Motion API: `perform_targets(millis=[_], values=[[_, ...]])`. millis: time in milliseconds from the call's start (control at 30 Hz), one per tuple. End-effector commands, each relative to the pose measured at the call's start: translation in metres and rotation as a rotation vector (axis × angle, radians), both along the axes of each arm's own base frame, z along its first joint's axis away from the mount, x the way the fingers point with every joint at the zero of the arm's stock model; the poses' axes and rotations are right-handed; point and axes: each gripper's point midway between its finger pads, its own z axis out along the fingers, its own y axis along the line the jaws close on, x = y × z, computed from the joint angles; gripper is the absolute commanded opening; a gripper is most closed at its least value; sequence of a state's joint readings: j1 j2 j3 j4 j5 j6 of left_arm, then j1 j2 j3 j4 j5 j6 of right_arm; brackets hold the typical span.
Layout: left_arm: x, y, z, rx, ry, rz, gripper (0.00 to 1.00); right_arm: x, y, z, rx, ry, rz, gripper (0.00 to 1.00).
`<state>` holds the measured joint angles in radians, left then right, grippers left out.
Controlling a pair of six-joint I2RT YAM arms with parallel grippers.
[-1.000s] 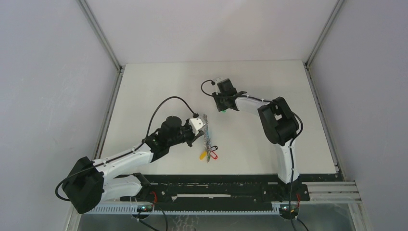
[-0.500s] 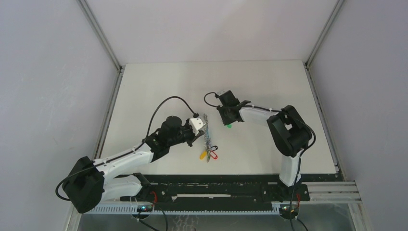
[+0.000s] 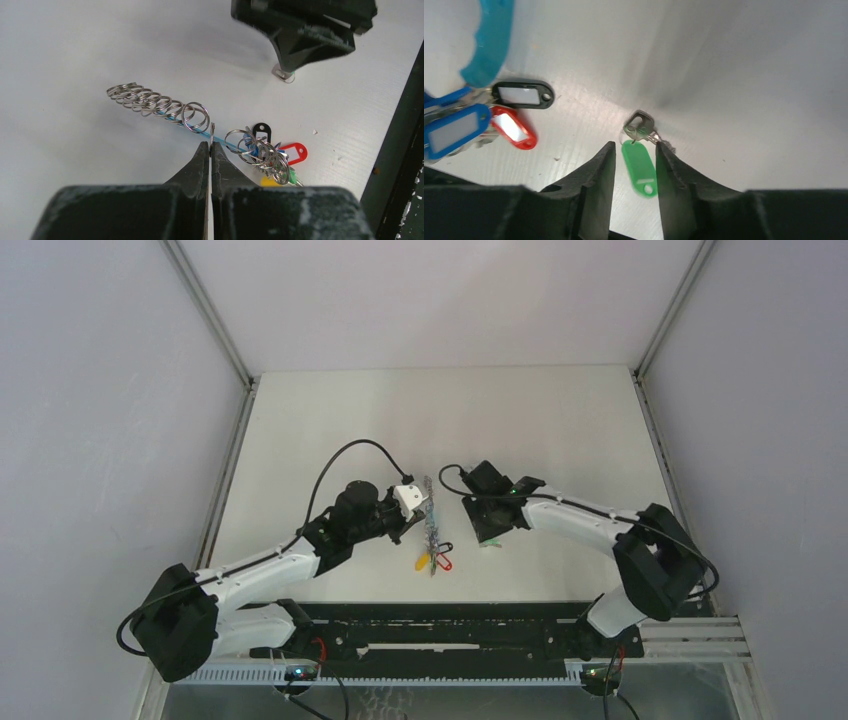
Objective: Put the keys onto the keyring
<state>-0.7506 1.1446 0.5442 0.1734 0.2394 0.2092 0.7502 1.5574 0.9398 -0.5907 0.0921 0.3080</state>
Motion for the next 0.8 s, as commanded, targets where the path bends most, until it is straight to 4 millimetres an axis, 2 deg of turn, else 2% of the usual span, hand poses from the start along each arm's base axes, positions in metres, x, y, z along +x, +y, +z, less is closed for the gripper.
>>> perform_targets(millis=[0,200,400,767], values=[[0.008,-0.008,0.021,-0.043,-0.034,0.005,0.0,0.014,0.009,0.032,0.134,-0.051,-0.067,0.37],[0.008,-0.009,0.019,-0.04,-0.028,0.0,0.0,0.018,0.014,0.029,0.144,-0.024,-0.055,0.38],[0.009,-0.009,0.018,-0.035,-0.028,0.0,0.0,0.01,0.014,0.017,0.082,0.0,-0.002,0.31],[0.008,-0.009,0.016,-0.03,-0.023,-0.003,0.0,0.012,0.02,0.007,-0.008,-0.016,0.24,0.33]])
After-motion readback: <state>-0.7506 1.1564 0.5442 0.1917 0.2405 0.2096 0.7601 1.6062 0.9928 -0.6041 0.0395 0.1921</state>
